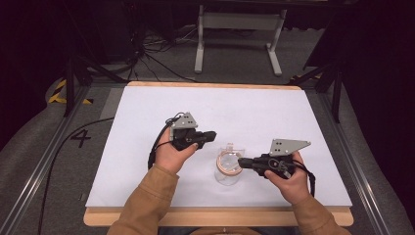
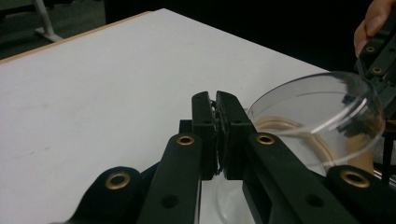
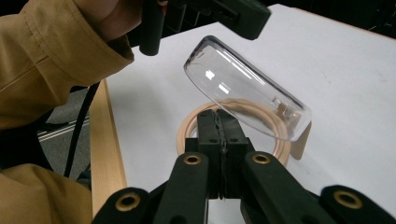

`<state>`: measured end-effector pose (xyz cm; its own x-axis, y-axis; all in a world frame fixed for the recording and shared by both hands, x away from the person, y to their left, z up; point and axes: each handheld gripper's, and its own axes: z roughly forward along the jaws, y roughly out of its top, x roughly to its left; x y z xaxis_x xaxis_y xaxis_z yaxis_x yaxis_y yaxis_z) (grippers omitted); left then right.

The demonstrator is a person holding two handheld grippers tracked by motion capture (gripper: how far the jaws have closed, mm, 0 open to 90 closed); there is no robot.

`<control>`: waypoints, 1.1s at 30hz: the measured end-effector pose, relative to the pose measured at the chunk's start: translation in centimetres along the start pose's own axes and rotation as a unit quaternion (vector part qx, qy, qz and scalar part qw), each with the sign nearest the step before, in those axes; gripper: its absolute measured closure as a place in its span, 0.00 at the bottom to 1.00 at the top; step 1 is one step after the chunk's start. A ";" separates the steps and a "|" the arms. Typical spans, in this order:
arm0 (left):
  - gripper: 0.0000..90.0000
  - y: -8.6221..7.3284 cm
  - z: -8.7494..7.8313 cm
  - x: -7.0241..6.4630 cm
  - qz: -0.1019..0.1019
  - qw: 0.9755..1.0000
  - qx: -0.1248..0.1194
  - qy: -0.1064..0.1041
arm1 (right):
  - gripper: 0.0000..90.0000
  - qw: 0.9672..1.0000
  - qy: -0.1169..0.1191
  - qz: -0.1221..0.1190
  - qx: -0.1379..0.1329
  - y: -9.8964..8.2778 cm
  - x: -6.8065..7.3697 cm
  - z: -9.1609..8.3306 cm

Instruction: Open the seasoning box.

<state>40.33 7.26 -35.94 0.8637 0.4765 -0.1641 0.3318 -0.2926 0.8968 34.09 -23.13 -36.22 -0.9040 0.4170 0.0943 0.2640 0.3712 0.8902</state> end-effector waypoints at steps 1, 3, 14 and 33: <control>0.96 -0.1 -0.3 0.0 -0.004 1.000 0.001 0.003 | 1.00 1.000 0.000 -0.001 -0.001 0.1 -0.1 0.0; 0.96 -0.3 -0.9 0.1 -0.004 1.000 0.000 0.009 | 1.00 1.000 0.001 -0.004 -0.004 0.4 -0.3 -0.1; 0.95 -2.0 -3.7 0.6 -0.028 0.999 0.026 0.035 | 1.00 1.000 0.007 -0.010 -0.020 1.6 -1.7 0.3; 0.93 -4.3 -5.5 1.3 -0.065 0.995 0.060 0.051 | 1.00 0.999 -0.012 0.011 -0.033 1.6 -4.1 1.5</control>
<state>37.91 13.65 -37.74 0.7704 0.5958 -0.2270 0.4854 -0.3173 0.8147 38.72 -22.96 -35.83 -0.8899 0.4440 0.1047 0.2605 0.3062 0.9156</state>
